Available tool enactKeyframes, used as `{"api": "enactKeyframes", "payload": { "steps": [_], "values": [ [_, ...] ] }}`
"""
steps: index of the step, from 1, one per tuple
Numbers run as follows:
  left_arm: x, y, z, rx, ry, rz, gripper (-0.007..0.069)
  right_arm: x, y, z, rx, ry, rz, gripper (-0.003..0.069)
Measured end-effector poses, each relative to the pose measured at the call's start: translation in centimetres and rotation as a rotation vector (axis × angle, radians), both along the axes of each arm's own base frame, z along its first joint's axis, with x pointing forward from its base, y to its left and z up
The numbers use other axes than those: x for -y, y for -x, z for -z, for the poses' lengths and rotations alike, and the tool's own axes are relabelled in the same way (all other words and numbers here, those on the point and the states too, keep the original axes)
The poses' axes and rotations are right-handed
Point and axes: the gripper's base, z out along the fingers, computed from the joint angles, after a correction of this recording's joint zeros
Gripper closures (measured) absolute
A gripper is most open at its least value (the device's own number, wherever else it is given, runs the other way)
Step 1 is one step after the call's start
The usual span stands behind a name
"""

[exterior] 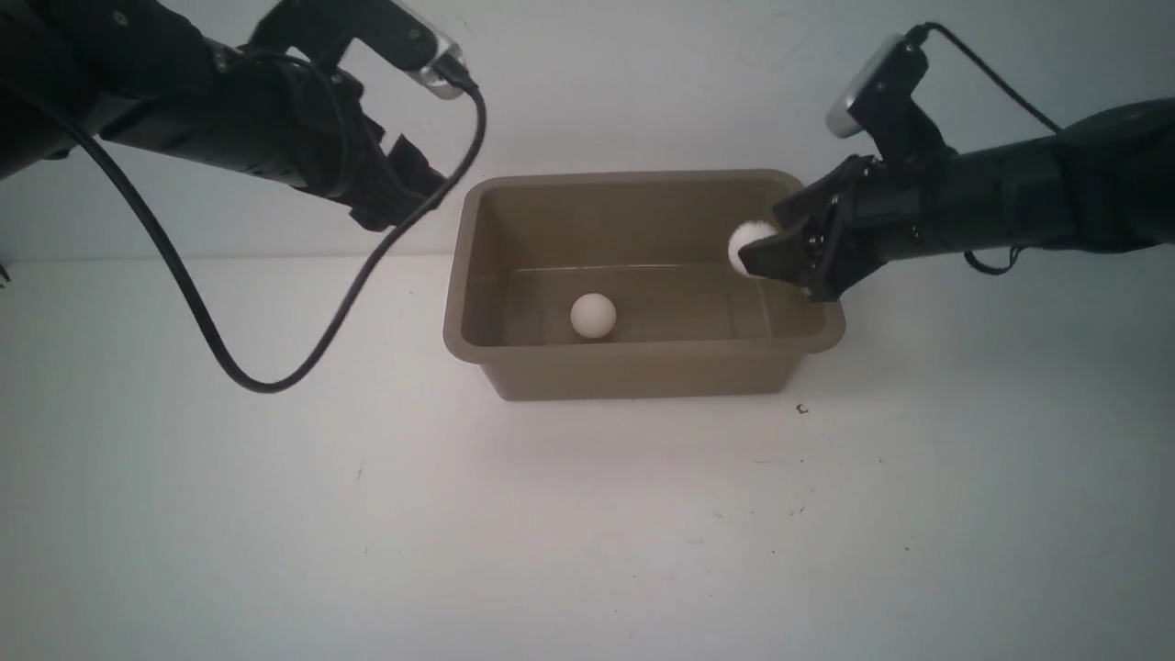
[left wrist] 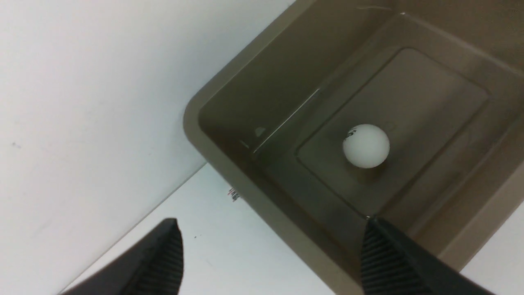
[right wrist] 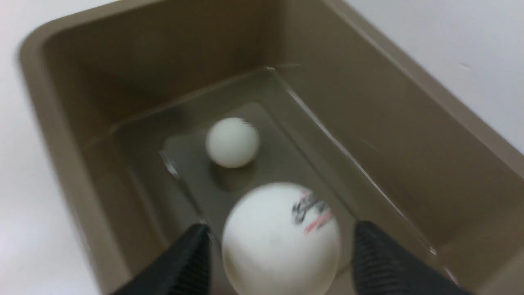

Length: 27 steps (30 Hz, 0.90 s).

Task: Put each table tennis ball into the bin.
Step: Use the right arm to put the table tennis ball into the box, then use the left arm to clamp the table tennis ball closest to it

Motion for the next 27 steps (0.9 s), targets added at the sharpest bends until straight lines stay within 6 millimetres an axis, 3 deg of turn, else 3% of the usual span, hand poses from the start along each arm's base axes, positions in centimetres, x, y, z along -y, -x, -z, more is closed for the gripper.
{"api": "enactKeyframes", "payload": {
  "steps": [1, 2, 3, 8, 11, 12, 13, 16, 18, 22, 27],
  "values": [
    [-1.1, -0.2, 0.0, -0.002, 0.005, -0.032, 0.0104, 0.2, -0.2, -0.2, 0.004, 0.000, 0.041, 0.0074],
    [-1.4, -0.2, 0.0, -0.004, 0.006, -0.041, 0.0104, 0.3, -0.3, -0.3, 0.011, 0.002, 0.060, 0.0052],
    [-3.3, -0.5, 0.0, -0.006, 0.008, -0.091, 0.0104, 0.6, -0.3, -1.0, 0.038, 0.009, 0.090, 0.0012],
    [-9.5, -0.9, 0.4, -0.012, 0.021, -0.235, 0.0104, 2.1, 0.4, -5.6, 0.188, 0.034, 0.212, 0.0004],
    [-11.4, -1.7, 2.0, -0.018, 0.007, -0.230, 0.0104, 3.3, 1.4, -8.6, 0.264, 0.033, 0.247, 0.0029],
    [-11.5, -1.9, 2.3, -0.023, 0.014, -0.230, 0.0104, 3.4, 1.6, -9.1, 0.275, 0.032, 0.248, 0.0034],
    [-11.7, -2.6, 3.9, -0.028, -0.006, -0.175, 0.0104, 4.0, 2.5, -10.9, 0.308, 0.017, 0.262, 0.0050],
    [-11.1, -4.3, 8.0, -0.032, -0.014, -0.031, 0.0104, 4.8, 4.4, -13.7, 0.318, -0.046, 0.266, 0.0073],
    [-10.7, -5.2, 10.5, -0.017, 0.001, 0.047, 0.0104, 4.9, 5.2, -14.6, 0.311, -0.069, 0.257, 0.0078],
    [-10.0, -6.4, 13.9, 0.025, 0.096, 0.127, 0.0104, 4.9, 6.2, -15.2, 0.287, -0.058, 0.231, 0.0080],
    [-9.2, -6.8, 15.5, 0.105, 0.127, 0.237, 0.0104, 5.0, 6.2, -14.6, 0.252, -0.013, 0.224, 0.0080]
  ]
}}
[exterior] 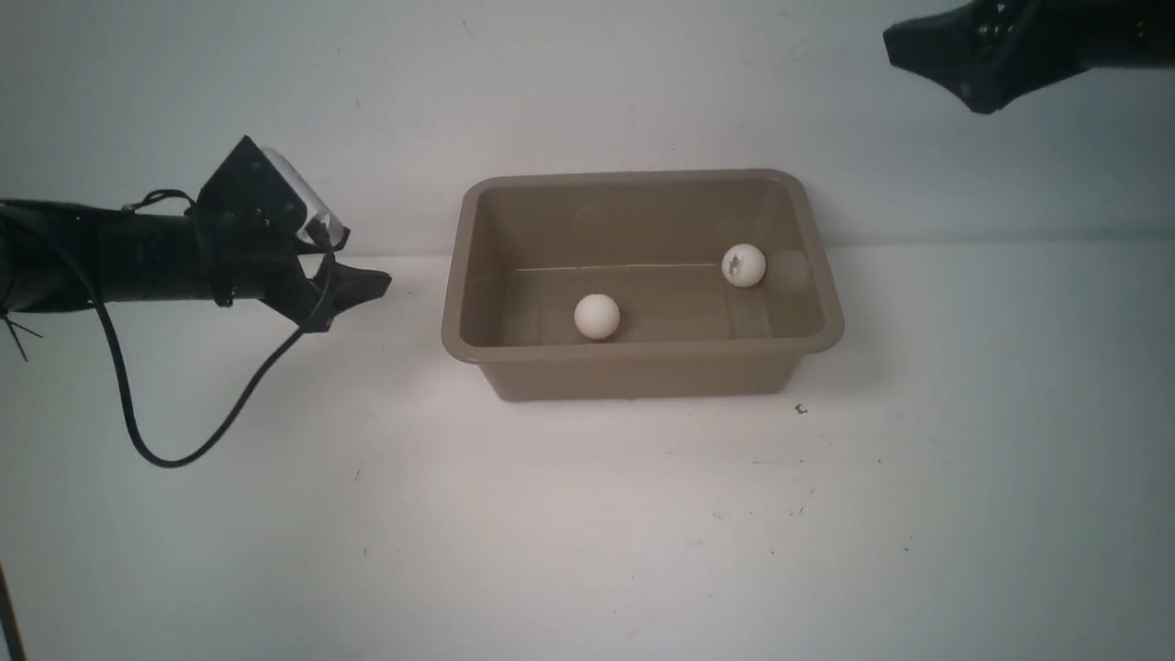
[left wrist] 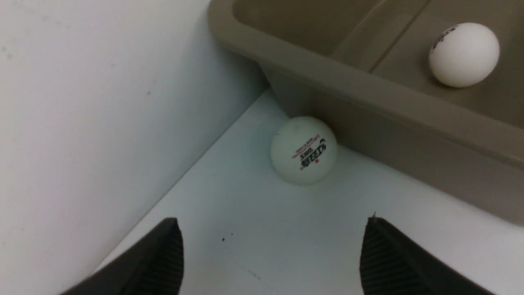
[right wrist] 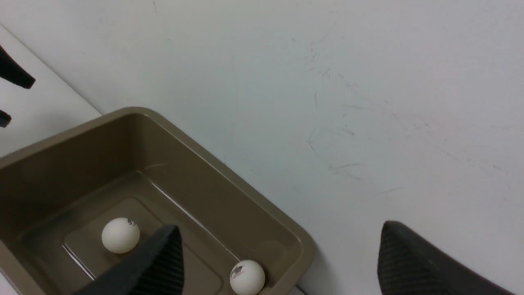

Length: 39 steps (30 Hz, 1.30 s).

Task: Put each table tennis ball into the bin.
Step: Use the left arm to clamp the table tennis ball closest to it

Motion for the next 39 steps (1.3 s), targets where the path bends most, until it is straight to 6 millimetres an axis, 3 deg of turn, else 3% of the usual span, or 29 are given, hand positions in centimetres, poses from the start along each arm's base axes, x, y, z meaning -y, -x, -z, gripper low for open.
{"api": "enactKeyframes", "payload": {
  "steps": [6, 18, 28, 36, 39],
  "values": [
    [1.0, -0.6, 2.1, 0.031, 0.049, 0.017, 0.0104, 0.0, 0.1, 0.2, -0.006, 0.024, -0.007, 0.0080],
    [5.4, -2.6, 3.1, 0.075, 0.016, 0.060, 0.0104, 0.0, 0.2, 0.3, -0.018, 0.040, -0.025, 0.0080],
    [6.3, -3.9, 5.8, 0.032, 0.011, 0.065, 0.0104, 0.0, 0.2, 0.5, -0.024, 0.073, -0.032, 0.0080],
    [8.3, -4.9, 6.3, 0.047, 0.011, 0.088, 0.0108, 0.0, 0.2, 0.6, -0.026, 0.081, -0.035, 0.0080],
    [9.0, -5.3, 6.6, 0.010, -0.023, 0.023, 0.0221, 0.0, 0.3, 0.6, -0.027, 0.085, -0.037, 0.0080]
  ]
}}
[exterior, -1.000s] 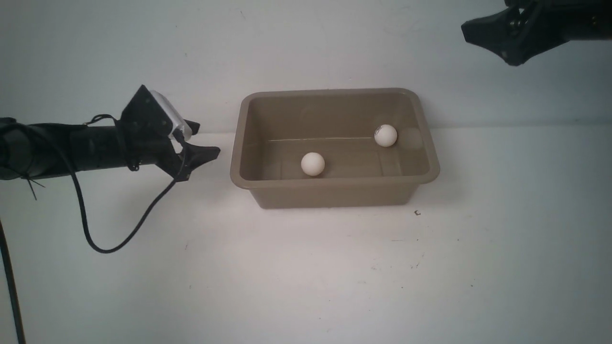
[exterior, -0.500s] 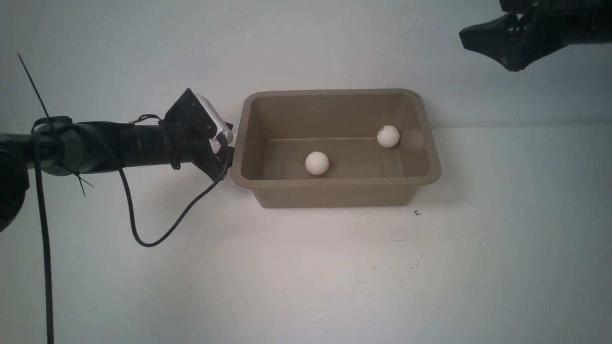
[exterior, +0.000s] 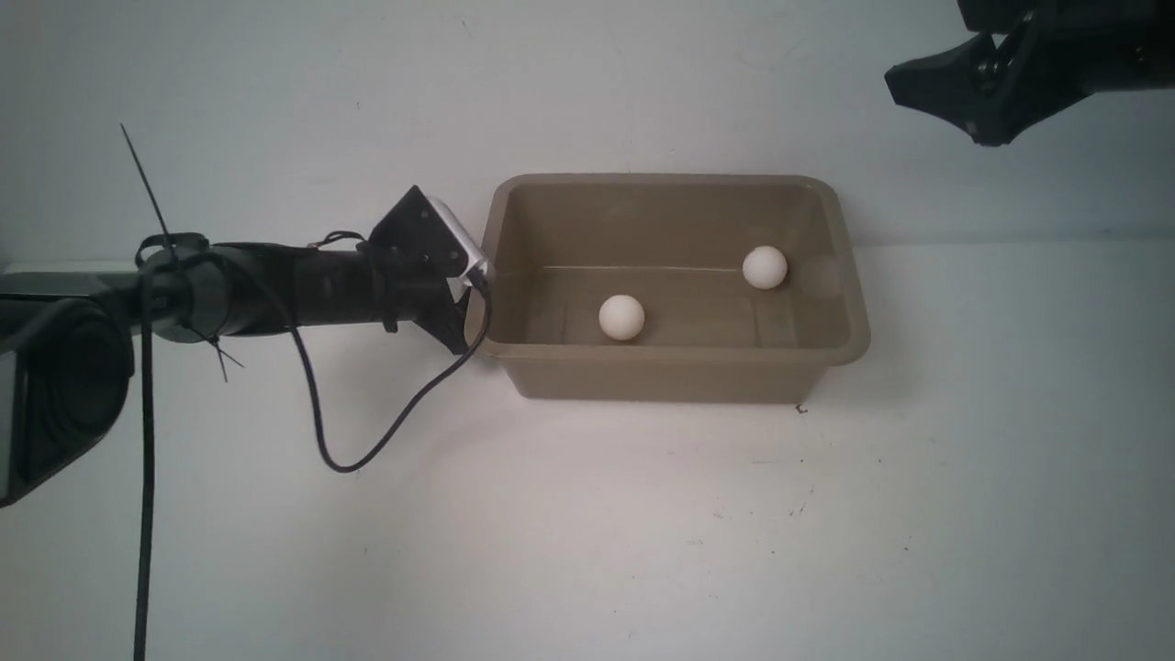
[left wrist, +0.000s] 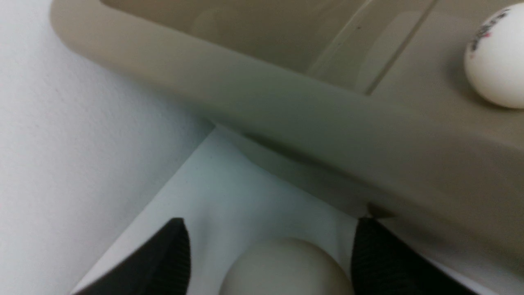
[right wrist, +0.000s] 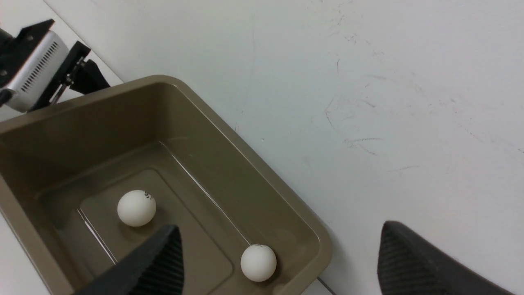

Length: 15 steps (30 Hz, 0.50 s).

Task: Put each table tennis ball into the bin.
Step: Use the left arm to clamp the table tennis ball closest to it

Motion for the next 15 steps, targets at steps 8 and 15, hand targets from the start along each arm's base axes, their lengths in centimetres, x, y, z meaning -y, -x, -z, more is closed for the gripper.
{"api": "enactKeyframes", "payload": {
  "steps": [8, 15],
  "values": [
    [-1.0, 0.2, -0.7, -0.067, -0.072, -0.014, 0.0280, 0.0, 0.0, 0.0, -0.001, 0.001, -0.002, 0.0080],
    [-4.3, 0.6, -6.3, -0.056, -0.050, -0.067, 0.0280, 0.0, 0.0, 0.0, -0.001, 0.004, -0.002, 0.0080]
  ]
}}
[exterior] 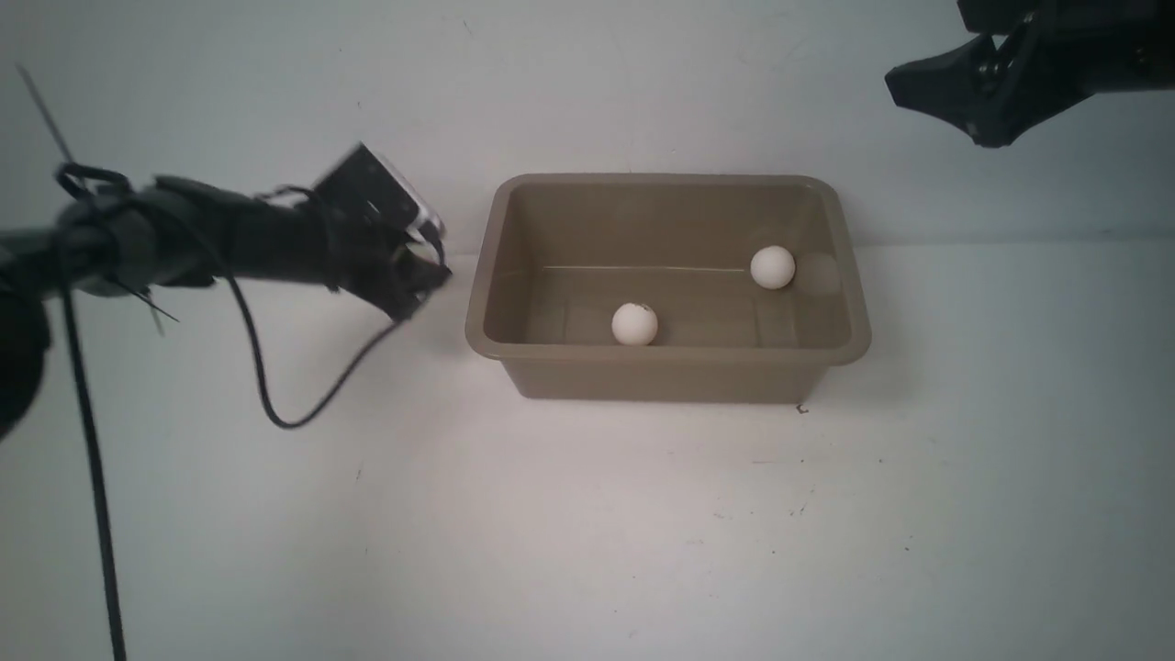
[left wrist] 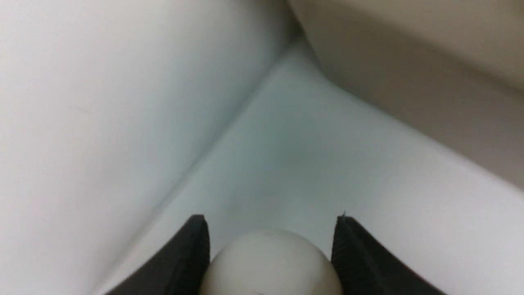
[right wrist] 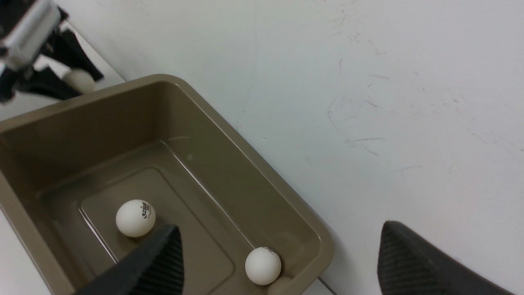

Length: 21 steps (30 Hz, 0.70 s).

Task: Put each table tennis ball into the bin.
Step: Use the left arm to clamp the table tennis ball closest to it, then use the left arm to put the table tennis ball into the box

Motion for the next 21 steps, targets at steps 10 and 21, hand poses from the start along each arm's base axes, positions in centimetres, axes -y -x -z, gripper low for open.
{"api": "enactKeyframes", "payload": {
  "steps": [10, 21],
  "values": [
    [8.0, 2.1, -3.8, 0.092, 0.181, 0.306, 0.0280, 0.0, 0.0, 0.0, 0.000, 0.002, 0.000, 0.0080],
    [8.8, 2.3, -3.7, -0.041, 0.230, 0.222, 0.0106, 0.6, 0.1, -1.2, 0.079, 0.009, 0.071, 0.0080]
  ]
}}
